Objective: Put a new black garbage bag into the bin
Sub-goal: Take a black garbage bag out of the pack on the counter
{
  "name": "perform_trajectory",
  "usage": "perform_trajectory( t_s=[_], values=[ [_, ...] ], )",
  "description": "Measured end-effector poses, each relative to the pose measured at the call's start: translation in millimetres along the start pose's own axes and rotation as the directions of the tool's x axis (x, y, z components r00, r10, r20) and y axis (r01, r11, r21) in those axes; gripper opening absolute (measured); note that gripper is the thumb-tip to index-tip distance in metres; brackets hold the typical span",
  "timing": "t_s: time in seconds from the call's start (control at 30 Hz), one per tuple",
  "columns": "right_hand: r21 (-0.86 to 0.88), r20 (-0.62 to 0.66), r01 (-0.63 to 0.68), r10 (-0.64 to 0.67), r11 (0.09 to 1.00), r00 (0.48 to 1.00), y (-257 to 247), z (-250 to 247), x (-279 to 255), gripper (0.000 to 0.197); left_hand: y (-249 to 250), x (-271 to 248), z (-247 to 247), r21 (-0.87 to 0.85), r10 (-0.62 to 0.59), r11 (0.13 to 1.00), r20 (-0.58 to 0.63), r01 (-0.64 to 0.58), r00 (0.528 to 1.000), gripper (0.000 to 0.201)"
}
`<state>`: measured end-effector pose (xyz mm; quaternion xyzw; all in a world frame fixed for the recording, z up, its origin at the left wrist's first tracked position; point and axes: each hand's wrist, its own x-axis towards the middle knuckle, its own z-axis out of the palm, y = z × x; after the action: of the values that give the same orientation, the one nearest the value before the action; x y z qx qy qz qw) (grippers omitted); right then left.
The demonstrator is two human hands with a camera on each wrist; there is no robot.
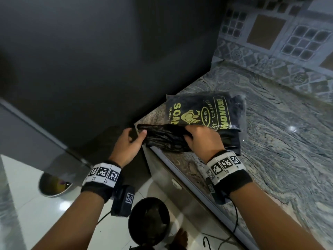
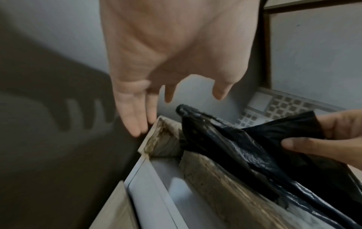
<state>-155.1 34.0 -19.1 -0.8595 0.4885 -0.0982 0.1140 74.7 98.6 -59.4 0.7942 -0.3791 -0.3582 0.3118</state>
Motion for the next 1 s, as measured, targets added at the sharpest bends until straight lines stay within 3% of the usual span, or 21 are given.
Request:
perform_trajectory(
  t_s=[0.07,0.13,0.3,0.63,0.77,0.9,1.0],
  values=[
    [0.014,-0.006,0.003,-0.003,1.0,1.0,-5.2,0.4,-5.2,0.021,-7.9,-5.3,9.2,-0.14,-0.077,0.986,0.093,0.09,0.993,0.076],
    [0.016,-0.007,0.009,-0.009,1.0,1.0,-11.3,0.7,-10.5,0.021,-6.4,-9.3,16.8,-0.272,-0.082,0.955,0.144,0.119,0.986,0.065],
    [0.057,-0.031,0.024,-0.022,0.998,0.999,-27.6,-0.7,-28.9,0.02,-0.4,-16.3,25.5,-0.481,-0.079,0.865,0.145,0.14,0.986,0.061],
    [0.173,-0.133,0.076,-0.053,0.982,0.99,-55.0,-5.9,-87.9,0.018,-18.9,-69.0,5.2,-0.503,0.048,0.86,-0.09,-0.087,0.995,0.007],
    [0.262,-0.177,0.092,-0.046,0.961,0.983,-66.6,-5.6,-113.2,0.025,-34.1,-102.8,-19.4,-0.466,0.133,0.864,-0.153,-0.19,0.979,0.006],
    [0.412,-0.12,0.077,-0.03,0.908,0.992,-85.2,-3.8,-130.9,0.023,-48.3,-133.3,-46.4,-0.411,0.204,0.862,-0.253,-0.296,0.946,0.009],
    [0.524,-0.121,0.111,-0.055,0.845,0.991,-103.4,-1.7,-141.7,0.044,-55.6,-153.9,-67.3,-0.388,0.242,0.849,-0.32,-0.359,0.916,0.012]
  ],
)
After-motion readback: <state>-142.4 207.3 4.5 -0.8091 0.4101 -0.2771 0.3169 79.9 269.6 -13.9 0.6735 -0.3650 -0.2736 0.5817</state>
